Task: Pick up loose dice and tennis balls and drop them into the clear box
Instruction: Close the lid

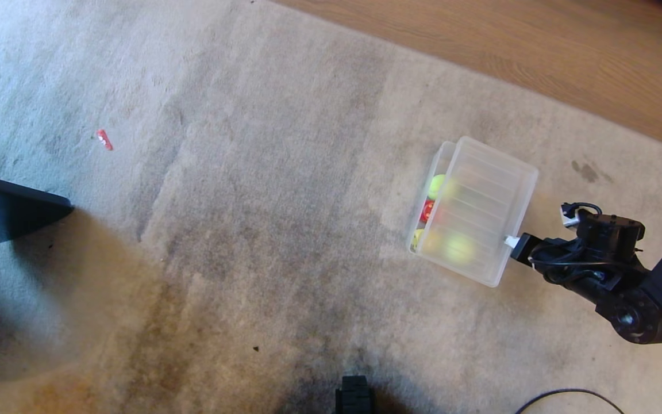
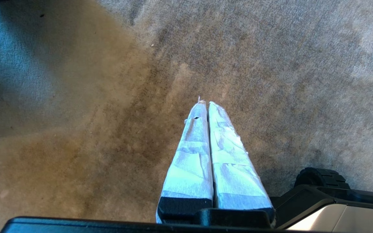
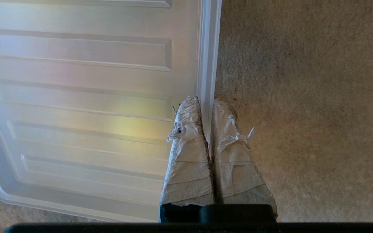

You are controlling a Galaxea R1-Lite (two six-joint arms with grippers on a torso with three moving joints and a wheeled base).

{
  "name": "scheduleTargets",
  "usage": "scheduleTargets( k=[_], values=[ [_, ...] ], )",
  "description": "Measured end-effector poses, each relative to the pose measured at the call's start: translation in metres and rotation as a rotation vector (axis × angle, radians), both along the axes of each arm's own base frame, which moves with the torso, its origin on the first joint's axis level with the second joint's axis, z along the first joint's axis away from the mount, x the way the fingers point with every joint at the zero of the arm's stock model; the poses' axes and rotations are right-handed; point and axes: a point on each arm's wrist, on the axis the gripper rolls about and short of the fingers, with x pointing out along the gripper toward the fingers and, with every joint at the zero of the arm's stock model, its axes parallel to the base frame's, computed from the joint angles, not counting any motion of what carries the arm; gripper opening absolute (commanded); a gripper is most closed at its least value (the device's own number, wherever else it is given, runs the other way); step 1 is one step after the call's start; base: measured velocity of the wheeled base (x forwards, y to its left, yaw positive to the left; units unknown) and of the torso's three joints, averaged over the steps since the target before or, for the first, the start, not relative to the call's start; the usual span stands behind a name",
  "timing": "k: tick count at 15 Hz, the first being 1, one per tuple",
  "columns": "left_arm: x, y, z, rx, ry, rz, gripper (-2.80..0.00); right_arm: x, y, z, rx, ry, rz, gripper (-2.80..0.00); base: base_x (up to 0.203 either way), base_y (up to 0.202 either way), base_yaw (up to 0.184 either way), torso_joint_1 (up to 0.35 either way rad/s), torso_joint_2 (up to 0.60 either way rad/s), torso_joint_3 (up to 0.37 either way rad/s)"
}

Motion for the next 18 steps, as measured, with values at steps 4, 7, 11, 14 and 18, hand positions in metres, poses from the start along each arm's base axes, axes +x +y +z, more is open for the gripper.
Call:
scheduleTargets(
  k=[4, 7, 11, 14, 18],
  values=[
    [0.0, 0.0, 0.0, 0.0, 0.0, 0.0, -2.8, 0.003, 0.0, -0.003, -0.022, 0.0, 0.007, 0.0, 0.0, 0.0, 0.0, 0.0, 0.0, 0.0],
    [0.0, 0.0, 0.0, 0.0, 0.0, 0.0, -2.8, 0.005, 0.0, -0.006, -0.023, 0.001, 0.019, 0.0, 0.0, 0.0, 0.0, 0.0, 0.0, 0.0],
    [0.0, 0.0, 0.0, 0.0, 0.0, -0.001, -2.8, 0.008, 0.0, -0.006, -0.025, -0.004, 0.017, 0.0, 0.0, 0.0, 0.0, 0.0, 0.0, 0.0],
    [0.0, 0.0, 0.0, 0.0, 0.0, 0.0, -2.8, 0.007, 0.001, 0.004, -0.026, -0.029, 0.019, 0.0, 0.0, 0.0, 0.0, 0.0, 0.0, 0.0],
    [0.0, 0.0, 0.0, 0.0, 0.0, -0.001, -2.8, 0.006, 0.004, 0.012, -0.026, -0.05, 0.026, 0.0, 0.0, 0.0, 0.0, 0.0, 0.0, 0.0]
  ],
)
